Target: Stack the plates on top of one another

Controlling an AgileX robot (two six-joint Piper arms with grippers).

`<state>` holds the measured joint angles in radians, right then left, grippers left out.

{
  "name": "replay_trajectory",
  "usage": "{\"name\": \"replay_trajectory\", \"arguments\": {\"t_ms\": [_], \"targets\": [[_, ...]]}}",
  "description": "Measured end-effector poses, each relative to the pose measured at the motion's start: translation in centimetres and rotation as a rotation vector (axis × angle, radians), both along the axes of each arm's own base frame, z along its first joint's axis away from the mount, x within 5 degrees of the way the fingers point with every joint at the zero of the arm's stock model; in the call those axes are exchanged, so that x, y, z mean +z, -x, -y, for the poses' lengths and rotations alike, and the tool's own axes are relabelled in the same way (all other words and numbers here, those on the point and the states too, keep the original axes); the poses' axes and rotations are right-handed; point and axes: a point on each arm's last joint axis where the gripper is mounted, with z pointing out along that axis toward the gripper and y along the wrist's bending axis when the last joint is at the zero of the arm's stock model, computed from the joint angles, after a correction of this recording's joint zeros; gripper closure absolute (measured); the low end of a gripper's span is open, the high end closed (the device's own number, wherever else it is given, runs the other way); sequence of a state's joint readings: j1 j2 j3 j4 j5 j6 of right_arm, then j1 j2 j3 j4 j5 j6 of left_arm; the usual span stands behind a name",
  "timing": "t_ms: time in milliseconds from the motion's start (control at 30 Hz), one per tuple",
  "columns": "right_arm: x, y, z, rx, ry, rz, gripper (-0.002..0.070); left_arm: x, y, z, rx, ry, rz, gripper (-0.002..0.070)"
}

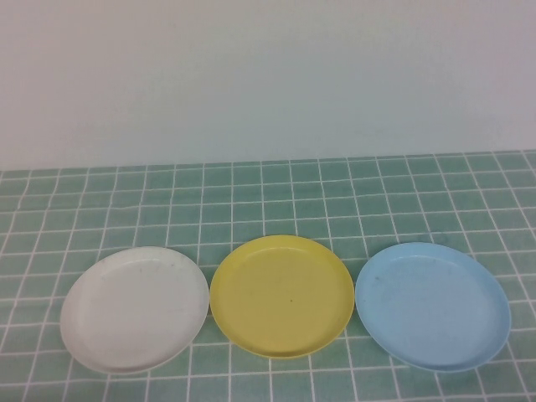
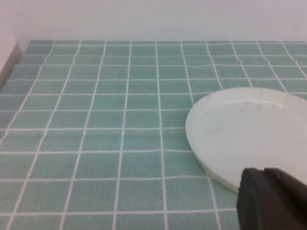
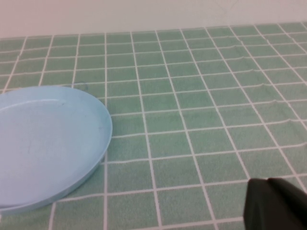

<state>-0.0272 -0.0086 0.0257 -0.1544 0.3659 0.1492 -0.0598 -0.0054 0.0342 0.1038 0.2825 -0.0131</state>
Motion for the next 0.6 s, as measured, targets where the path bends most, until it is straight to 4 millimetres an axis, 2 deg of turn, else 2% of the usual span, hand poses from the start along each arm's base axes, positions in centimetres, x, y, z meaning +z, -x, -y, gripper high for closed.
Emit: {"name": "replay_trajectory", "arguments": {"t_ms": [200,333,600], "targets": [[0.0,0.0,0.0,0.0,0.0,0.0,0.0678,0.1,0.0,-0.3,0.013,-0.086,0.009,0.0675],[0.0,0.0,0.0,0.0,0.0,0.0,0.0678,0.4,-0.1,-0.1,0.006,-0.054,0.044,0.0675],[0.0,0.0,0.0,0.001,0.006,0.0,0.0678,2.4,-0.3,0.2,-0.021,-0.013,0.264,0.0675]]}}
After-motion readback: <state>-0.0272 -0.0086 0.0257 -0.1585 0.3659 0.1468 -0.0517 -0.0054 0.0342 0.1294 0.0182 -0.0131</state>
